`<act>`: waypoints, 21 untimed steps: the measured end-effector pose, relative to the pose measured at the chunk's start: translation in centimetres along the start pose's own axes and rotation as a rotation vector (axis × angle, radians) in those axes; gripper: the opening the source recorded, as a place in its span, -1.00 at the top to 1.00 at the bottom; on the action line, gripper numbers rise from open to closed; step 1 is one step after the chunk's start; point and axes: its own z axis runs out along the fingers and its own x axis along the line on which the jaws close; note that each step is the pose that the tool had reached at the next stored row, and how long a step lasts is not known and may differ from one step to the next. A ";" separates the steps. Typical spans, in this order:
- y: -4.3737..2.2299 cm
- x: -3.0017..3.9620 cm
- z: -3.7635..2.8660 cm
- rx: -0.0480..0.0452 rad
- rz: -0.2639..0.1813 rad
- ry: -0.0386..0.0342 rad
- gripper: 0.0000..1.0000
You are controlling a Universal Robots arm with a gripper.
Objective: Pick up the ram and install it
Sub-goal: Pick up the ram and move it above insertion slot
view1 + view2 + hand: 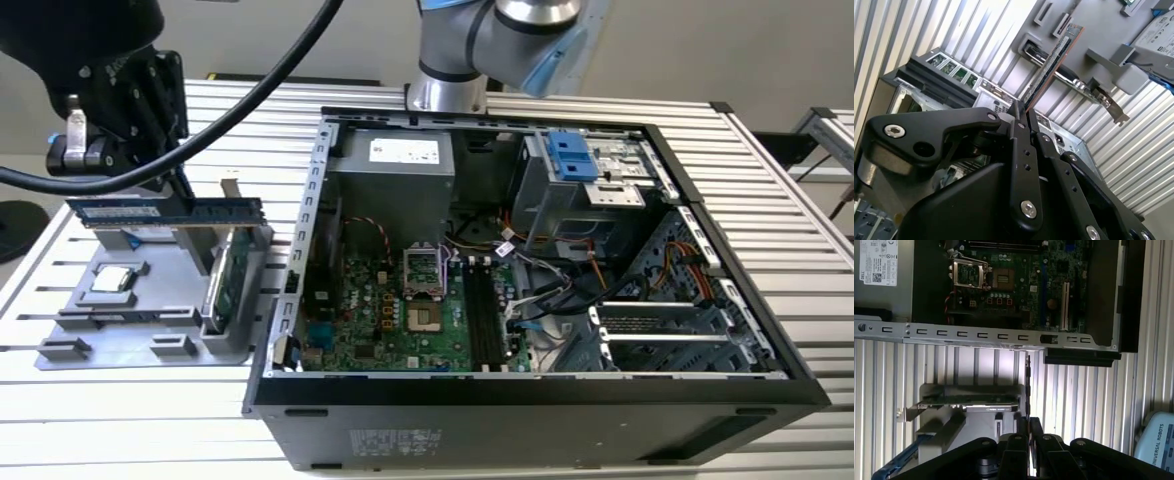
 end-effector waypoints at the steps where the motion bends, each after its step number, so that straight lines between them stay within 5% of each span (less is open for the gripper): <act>1: 0.14 0.00 0.00 0.0000 0.000 0.0000 1.00; 21: 2.41 -0.01 0.08 0.0000 0.000 0.0000 1.00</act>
